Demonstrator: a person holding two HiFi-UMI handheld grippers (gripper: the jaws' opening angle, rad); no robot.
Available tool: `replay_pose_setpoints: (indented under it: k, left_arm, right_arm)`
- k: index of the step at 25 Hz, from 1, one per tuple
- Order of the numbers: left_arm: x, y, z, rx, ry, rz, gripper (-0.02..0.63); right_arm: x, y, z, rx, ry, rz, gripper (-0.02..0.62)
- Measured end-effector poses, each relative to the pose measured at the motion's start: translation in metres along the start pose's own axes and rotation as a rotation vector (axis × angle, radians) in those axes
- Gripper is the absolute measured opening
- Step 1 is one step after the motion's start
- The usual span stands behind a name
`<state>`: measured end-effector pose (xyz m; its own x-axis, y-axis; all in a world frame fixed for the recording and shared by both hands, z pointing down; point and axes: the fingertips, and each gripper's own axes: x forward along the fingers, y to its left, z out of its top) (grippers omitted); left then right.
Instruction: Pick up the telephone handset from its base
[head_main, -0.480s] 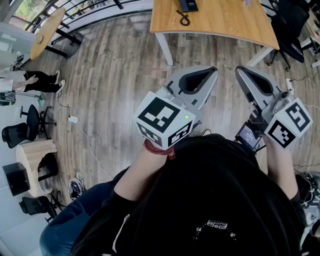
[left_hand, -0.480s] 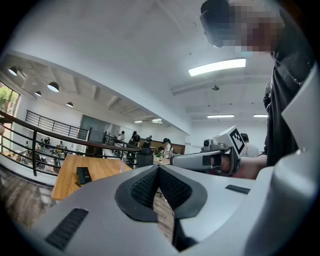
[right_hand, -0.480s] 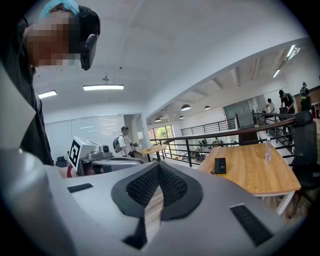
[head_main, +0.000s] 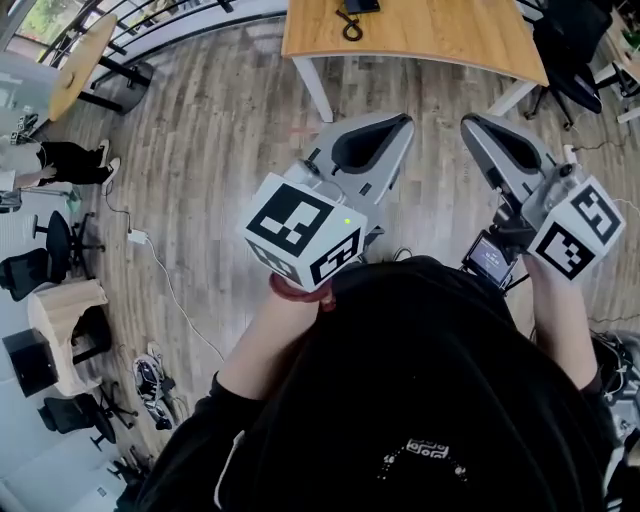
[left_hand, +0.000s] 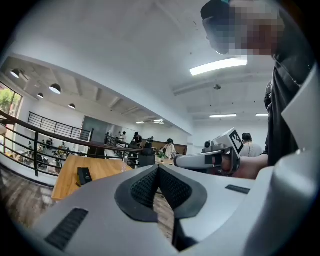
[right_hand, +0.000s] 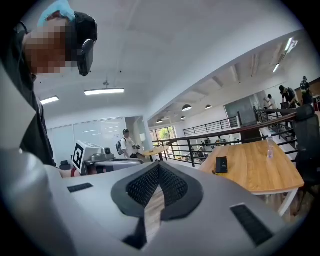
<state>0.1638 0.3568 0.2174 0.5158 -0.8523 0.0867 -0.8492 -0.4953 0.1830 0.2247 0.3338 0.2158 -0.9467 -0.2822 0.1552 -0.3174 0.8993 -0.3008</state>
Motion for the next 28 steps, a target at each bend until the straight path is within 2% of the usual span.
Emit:
replay_pose_setpoints:
  k: [5,14,23,28]
  left_arm:
    - [0.004,0.002,0.0,-0.005,0.002,-0.009,0.006]
    - [0.051,-0.027,-0.004,0.008,0.045,-0.031,0.006]
    - [0.069,-0.042,-0.008,0.022,0.062,-0.025,0.006]
    - [0.065,-0.054,-0.002,0.011,0.043,-0.016,0.005]
  right_arm:
    - [-0.006,-0.008,-0.003,0.045,-0.011,0.005,0.017]
    - [-0.045,-0.056,-0.003,0.12,-0.065,0.007,0.017]
    - [-0.087,-0.1,-0.012,0.163,-0.116,-0.057,0.017]
    - [-0.111,-0.11,-0.004,0.142,-0.138,-0.103,0.017]
